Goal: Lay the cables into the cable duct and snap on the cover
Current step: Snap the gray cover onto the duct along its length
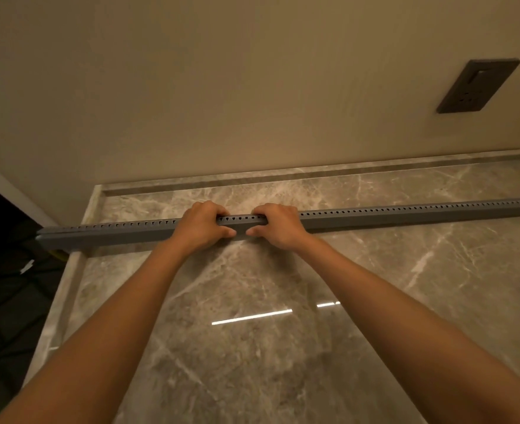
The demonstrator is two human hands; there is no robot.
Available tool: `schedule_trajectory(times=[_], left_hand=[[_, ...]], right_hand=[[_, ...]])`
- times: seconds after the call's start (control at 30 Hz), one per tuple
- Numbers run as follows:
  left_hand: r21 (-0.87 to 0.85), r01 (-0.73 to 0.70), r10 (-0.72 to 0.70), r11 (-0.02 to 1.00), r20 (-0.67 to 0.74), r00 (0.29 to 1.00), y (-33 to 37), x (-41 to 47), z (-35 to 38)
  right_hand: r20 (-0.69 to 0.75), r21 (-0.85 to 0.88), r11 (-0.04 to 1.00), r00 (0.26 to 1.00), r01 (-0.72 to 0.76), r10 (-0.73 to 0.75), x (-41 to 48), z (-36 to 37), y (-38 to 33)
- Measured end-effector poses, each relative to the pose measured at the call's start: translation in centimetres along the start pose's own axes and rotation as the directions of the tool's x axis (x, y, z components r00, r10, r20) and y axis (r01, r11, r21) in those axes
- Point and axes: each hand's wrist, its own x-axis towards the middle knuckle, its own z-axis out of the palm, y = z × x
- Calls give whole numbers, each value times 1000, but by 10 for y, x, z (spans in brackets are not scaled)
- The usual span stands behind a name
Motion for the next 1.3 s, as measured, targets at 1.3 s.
schedule_trajectory(times=[1.3], left_hand=[[328, -144, 189, 934, -110, 976, -56, -26, -31]], right_hand=[[5, -80, 994, 997, 80, -80, 14, 35, -73]])
